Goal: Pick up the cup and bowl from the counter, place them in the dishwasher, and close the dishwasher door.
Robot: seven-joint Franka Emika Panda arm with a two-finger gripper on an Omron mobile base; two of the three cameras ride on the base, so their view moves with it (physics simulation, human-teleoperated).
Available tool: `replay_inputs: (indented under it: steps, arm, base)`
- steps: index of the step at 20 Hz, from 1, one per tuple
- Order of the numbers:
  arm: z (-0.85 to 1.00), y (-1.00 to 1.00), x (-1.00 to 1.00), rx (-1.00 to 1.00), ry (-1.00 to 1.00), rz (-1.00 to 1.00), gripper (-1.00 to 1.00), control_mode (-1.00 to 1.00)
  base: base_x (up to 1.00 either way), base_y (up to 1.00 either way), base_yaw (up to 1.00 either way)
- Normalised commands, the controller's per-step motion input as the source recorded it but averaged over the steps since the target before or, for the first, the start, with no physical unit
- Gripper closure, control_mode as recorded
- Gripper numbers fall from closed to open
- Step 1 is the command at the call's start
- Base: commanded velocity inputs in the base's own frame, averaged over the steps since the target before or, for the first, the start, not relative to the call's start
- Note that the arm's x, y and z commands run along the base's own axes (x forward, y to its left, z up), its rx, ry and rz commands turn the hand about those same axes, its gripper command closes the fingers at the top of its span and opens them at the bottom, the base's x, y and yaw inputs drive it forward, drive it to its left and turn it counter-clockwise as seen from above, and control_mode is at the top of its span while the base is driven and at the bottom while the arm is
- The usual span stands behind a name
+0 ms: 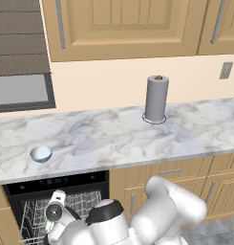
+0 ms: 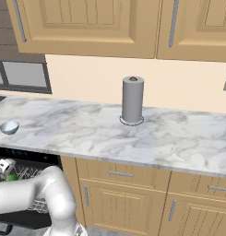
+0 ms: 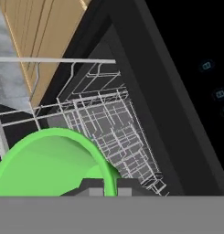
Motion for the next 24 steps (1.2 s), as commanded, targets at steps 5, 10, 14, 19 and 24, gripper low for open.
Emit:
replay_inputs:
  steps: [5,10,14,19,24]
  arm:
    - [-0.30,0.00,0.11,0.00,0.05,0.01,1.00,-1.00]
    - [-0.30,0.01,0.02,0.00,0.03,0.01,1.00,-1.00]
    - [-0.22,0.14,0.00,0.00,0.00,0.01,-1.00,-1.00]
    - [-0.22,0.09,0.00,0.00,0.00,0.01,-1.00,-1.00]
    - [-0.18,0.09,0.00,0.00,0.00,0.01,-1.00,-1.00]
  base:
    - [0.00,0.00,0.00]
    - [0.00,0.00,0.00]
    - [0.00,0.00,0.00]
    - [0.00,0.00,0.00]
    - [0.00,0.00,0.00]
